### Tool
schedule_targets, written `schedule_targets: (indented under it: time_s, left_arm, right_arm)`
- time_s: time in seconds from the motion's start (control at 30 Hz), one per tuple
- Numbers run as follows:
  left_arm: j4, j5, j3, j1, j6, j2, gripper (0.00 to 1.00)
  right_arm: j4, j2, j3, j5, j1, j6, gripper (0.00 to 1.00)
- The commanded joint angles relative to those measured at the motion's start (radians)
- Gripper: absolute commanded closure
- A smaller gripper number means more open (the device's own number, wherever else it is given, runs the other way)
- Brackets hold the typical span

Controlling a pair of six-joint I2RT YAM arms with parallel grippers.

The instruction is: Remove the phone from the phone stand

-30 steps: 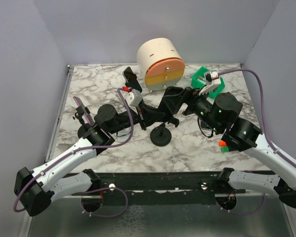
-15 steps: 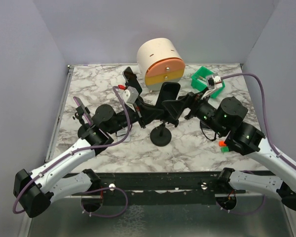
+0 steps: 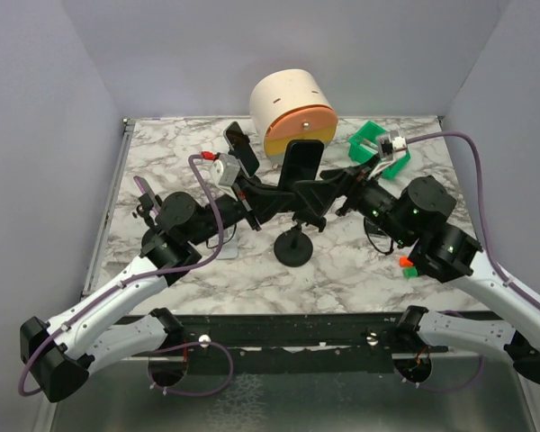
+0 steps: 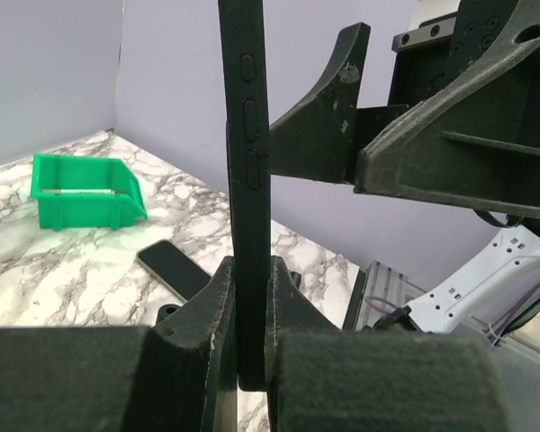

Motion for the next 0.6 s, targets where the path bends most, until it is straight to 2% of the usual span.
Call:
schedule_targets:
  time_s: [0.0,0.23,0.47,0.57]
  left_arm:
    - [0.060,-0.043,0.050,-0.006,0.012,0.009,1.00]
    - [0.057,-0.090,0.049,-0.008,0.039,0.024,1.00]
    - [0.061,-0.162,0.023,-0.006,-0.008,-0.022,1.00]
    - [0.068,-0.141,0.015,-0.006,-0.057,-0.057,1.00]
  right_arm:
    - [-0.001,0.041,0.060,0.013,0.003,0.015,0.00]
    - [-0.112,0.119,0.145,0.108,0.003,0.033,0.00]
    - [0.041,-0.029,-0.017,0.050,0.003,-0.034,0.00]
    - [0.113,-0.095,-0.093,-0.015,0.002,-0.049,0.01]
